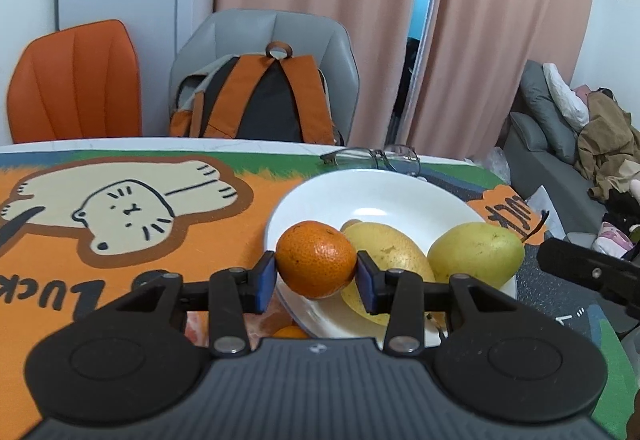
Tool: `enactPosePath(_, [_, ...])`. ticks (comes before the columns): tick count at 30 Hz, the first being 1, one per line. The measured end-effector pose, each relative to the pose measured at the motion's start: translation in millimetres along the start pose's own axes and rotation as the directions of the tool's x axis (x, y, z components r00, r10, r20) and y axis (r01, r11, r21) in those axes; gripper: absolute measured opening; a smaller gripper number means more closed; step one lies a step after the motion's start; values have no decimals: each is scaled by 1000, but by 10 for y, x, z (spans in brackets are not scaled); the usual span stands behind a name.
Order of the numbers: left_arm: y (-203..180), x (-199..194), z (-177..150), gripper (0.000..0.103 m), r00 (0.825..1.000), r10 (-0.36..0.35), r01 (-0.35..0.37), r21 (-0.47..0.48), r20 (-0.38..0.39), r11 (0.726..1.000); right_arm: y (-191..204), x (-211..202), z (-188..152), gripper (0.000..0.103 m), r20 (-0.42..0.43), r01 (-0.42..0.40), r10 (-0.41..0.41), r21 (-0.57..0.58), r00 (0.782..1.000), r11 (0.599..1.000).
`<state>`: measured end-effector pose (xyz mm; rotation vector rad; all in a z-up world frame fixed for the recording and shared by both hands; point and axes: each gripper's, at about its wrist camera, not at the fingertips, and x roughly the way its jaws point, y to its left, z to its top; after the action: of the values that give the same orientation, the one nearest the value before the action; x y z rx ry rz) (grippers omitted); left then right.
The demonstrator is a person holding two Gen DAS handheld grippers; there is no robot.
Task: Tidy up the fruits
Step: 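Carry the mandarin and kiwi over the white bowl and open both tools, then withdraw both tools from the bowl toward the remaining fruit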
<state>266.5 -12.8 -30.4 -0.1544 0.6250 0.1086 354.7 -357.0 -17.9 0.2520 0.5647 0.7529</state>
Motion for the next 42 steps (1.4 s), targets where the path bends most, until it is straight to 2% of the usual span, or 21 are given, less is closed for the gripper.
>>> enactPosePath(2, [3, 26, -3, 45, 1000, 16, -16, 5, 10, 1000, 10, 1, -2, 62, 1, 1, -1, -6, 1000, 1000])
enactPosePath(10, [85, -98, 0, 50, 1000, 19, -19, -6, 13, 1000, 53, 32, -26, 63, -12, -2, 1, -17, 1000, 1000])
enactPosePath(20, [406, -422, -40, 76, 996, 86, -85, -55, 23, 995, 204, 43, -79, 67, -34, -39, 38, -49, 999, 998])
enactPosePath(27, [675, -607, -146, 79, 990, 138, -136, -98, 13, 986, 319, 31, -108, 72, -48, -69, 65, -74, 997, 995])
enactPosePath(34, [928, -769, -247, 79, 984, 180, -175, -147, 18, 974, 427, 44, -152, 73, -68, -90, 84, -99, 994, 991])
enactPosePath(42, [1048, -887, -398, 79, 986, 166, -162, -193, 9, 968, 598, 95, -238, 73, -96, -115, 102, -143, 990, 983])
